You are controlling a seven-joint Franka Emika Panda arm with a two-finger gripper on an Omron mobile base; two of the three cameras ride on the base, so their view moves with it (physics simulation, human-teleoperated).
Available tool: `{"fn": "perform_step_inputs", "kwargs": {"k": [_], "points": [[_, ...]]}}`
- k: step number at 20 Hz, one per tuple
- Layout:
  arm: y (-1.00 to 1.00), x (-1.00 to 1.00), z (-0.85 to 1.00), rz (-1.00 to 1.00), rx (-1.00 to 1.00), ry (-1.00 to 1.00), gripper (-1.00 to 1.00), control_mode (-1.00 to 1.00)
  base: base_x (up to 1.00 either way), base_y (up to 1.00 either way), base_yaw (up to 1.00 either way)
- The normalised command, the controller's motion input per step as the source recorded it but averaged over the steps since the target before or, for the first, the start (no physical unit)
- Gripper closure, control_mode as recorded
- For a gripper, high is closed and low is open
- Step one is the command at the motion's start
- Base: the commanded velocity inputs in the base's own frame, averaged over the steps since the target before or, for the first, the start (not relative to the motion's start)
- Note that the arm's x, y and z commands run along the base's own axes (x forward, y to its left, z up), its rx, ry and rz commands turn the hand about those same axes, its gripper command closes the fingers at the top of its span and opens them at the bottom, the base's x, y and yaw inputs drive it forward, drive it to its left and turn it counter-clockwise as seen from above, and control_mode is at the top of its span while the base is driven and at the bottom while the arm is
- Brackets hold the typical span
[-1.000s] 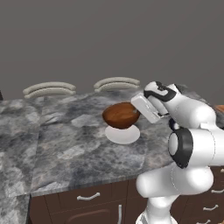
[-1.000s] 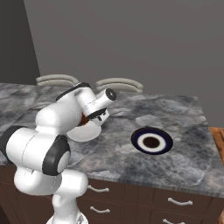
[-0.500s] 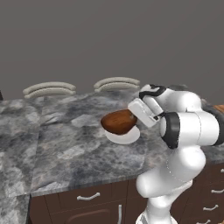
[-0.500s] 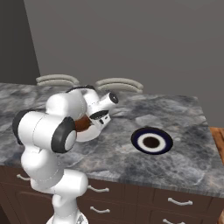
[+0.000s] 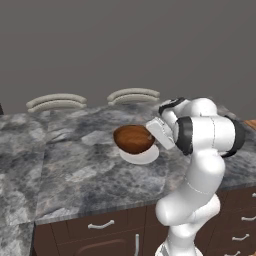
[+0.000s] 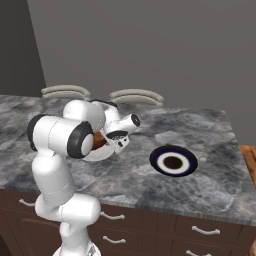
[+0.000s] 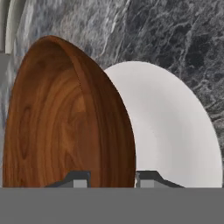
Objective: Move the bowls from the cabinet to the plates on the dining table.
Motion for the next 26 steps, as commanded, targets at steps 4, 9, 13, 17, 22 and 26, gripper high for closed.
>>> {"fn": "perform_step_inputs", "kwargs": {"k": [4,9,13,17,22,26], "points": [[-0.10,-0.17,-0.41,0.08,0.00,0.02,1.00,-1.00,0.00,0.00,0.00],[-0.14,-0.04,0.12,0.04,0.00,0.07,1.00,-1.00,0.00,0.00,0.00],[0.05,0.00,0.12,0.01,-0.03,0.11,-1.00,-1.00,0.00,0.00,0.00],[-0.04,0.00,0.10,0.02,-0.01,0.03,-1.00,-1.00,0.00,0.00,0.00],[-0.15,0.00,0.40,0.03,0.00,0.00,-1.00,-1.00,0.00,0.00,0.00],[-0.09,-0.05,0.96,0.00,0.00,0.00,-1.00,-1.00,0.00,0.00,0.00]]}}
